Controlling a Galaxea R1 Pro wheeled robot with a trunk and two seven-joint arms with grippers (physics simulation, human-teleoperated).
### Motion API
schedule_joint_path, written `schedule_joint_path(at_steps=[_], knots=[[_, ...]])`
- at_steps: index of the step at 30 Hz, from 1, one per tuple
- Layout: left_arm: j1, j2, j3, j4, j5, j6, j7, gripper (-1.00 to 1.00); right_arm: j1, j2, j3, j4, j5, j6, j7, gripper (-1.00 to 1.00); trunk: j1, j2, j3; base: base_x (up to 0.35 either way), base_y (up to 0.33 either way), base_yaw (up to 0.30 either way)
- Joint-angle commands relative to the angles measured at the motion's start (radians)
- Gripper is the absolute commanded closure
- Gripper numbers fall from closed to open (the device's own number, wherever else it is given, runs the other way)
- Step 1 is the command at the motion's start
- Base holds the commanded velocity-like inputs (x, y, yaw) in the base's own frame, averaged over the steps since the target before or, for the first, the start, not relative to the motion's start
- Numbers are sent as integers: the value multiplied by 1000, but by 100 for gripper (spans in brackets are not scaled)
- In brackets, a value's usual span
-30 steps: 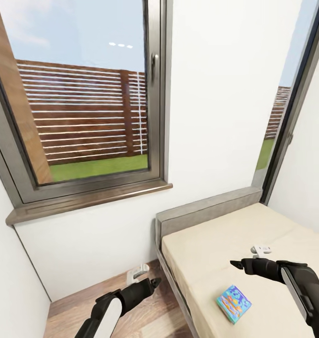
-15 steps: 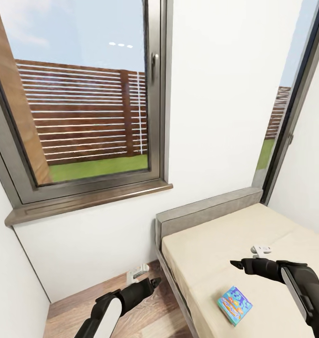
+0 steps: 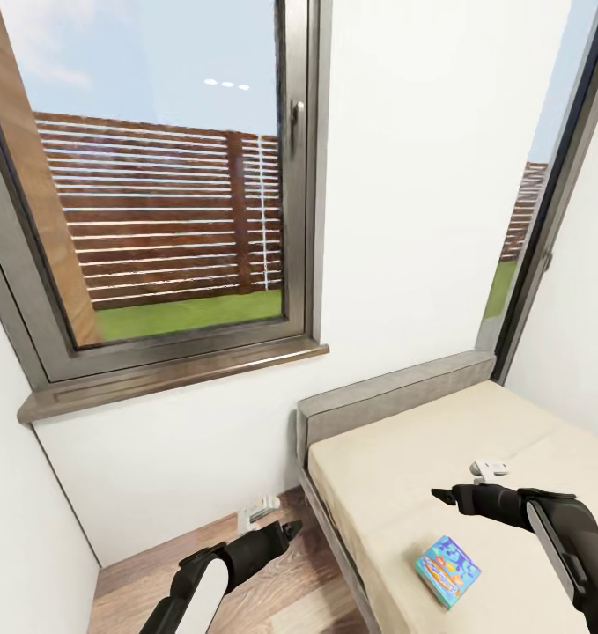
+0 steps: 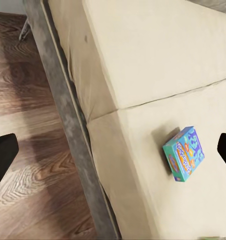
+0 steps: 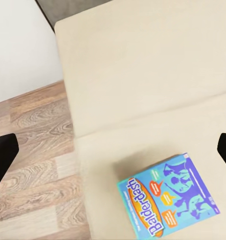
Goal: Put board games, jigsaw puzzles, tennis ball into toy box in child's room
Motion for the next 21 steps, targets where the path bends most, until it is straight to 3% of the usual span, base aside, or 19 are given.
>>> schedule_joint_path(at_steps=[1,21], knots=[[-1,0,-1,-1,10,3,7,-100,-1,0,-2,-1,-1,7,4,-100,0,-1,-1,-22,141,0],[-1,0,-2,-1,10,3,11,-100,-1,-2,-3,6,-4,8,5,-100,0,-1,-1,-7,44,0]])
